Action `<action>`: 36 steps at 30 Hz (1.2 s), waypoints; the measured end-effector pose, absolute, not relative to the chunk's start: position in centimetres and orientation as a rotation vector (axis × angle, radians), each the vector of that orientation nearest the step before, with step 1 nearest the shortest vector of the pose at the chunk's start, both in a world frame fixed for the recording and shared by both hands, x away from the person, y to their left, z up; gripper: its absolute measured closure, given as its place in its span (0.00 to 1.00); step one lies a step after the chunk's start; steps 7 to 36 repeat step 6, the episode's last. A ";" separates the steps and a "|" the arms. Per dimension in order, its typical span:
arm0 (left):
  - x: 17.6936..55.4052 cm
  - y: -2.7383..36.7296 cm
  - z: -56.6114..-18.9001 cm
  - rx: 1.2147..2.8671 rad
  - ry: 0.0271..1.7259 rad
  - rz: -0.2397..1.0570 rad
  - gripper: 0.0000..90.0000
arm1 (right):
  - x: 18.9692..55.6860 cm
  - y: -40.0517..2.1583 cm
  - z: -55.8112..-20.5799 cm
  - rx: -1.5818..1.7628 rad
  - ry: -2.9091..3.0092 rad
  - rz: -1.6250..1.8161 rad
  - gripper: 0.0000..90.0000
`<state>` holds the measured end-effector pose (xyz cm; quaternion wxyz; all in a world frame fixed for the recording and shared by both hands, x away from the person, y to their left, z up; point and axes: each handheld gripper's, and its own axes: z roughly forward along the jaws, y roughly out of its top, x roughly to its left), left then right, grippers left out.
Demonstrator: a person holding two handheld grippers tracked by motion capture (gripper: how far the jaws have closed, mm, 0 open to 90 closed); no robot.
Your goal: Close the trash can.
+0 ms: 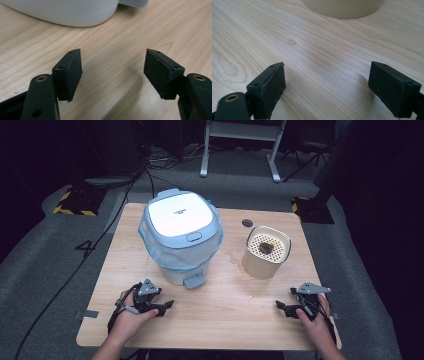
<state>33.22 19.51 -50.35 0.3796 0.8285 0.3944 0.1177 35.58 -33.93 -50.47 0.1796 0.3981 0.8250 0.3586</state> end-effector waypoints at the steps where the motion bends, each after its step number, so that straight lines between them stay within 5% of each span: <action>1: 33.2 19.5 -50.3 2.125 1.012 0.306 0.32 | 35.6 -33.9 -50.5 1.126 2.332 1.014 0.15; 6: 33.2 19.3 -50.4 2.149 1.059 0.372 0.22 | 35.6 -33.9 -50.5 1.126 2.332 1.014 0.15; 36: 33.2 19.3 -50.4 2.149 1.059 0.372 0.22 | 35.6 -33.9 -50.5 1.126 2.332 1.014 0.15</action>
